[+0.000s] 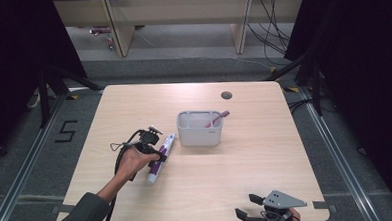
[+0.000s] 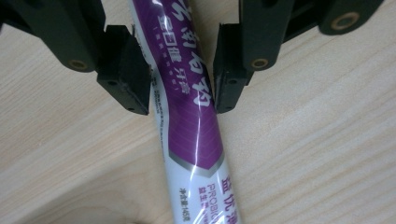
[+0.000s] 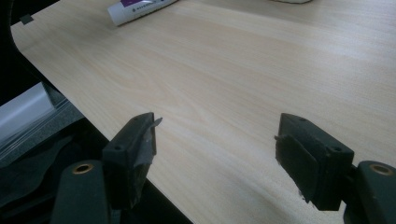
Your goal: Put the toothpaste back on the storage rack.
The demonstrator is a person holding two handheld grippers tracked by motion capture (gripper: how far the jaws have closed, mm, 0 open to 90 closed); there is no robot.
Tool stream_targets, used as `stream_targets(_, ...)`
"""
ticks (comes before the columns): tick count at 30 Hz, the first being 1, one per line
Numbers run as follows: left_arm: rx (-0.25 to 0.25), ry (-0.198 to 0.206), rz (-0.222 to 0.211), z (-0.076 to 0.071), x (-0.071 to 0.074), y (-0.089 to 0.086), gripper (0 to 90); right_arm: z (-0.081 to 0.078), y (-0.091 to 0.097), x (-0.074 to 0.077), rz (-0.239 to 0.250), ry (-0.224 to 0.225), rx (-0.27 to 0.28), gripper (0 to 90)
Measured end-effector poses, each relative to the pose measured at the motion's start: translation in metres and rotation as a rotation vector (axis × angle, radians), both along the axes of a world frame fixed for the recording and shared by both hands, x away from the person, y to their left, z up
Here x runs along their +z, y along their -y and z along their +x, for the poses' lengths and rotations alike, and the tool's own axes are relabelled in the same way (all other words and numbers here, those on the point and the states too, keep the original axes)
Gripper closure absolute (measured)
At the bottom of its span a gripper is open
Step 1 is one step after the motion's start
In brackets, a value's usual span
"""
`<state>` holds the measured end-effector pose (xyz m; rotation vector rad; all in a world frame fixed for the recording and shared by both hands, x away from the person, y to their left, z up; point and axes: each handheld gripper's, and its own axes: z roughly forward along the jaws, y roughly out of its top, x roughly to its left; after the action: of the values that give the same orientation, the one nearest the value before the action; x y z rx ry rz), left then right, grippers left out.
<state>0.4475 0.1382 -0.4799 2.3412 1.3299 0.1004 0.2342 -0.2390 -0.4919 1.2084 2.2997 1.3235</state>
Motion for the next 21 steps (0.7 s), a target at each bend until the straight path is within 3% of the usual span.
stream_targets(6, 0.005, 0.001, -0.005, 0.001, 0.000, -0.004, 60.0, 0.000, 0.000, 0.000, 0.001, -0.001, -0.001, 29.5)
stream_targets(14, 0.000, 0.007, 0.027, 0.002, 0.001, -0.012, 62.1, 0.000, -0.001, -0.001, 0.017, 0.000, 0.006, 29.5)
stream_targets(16, -0.003, 0.012, 0.029, 0.002, 0.001, -0.015, 62.3, 0.000, -0.001, -0.001, 0.017, 0.000, 0.006, 29.5)
stream_targets(17, 0.012, 0.006, 0.024, 0.002, 0.001, -0.015, 62.4, 0.000, 0.000, 0.001, -0.010, -0.003, -0.004, 29.5)
stream_targets(21, 0.000, 0.004, 0.036, 0.002, 0.001, -0.021, 62.8, 0.000, 0.000, 0.000, 0.003, -0.001, 0.001, 29.5)
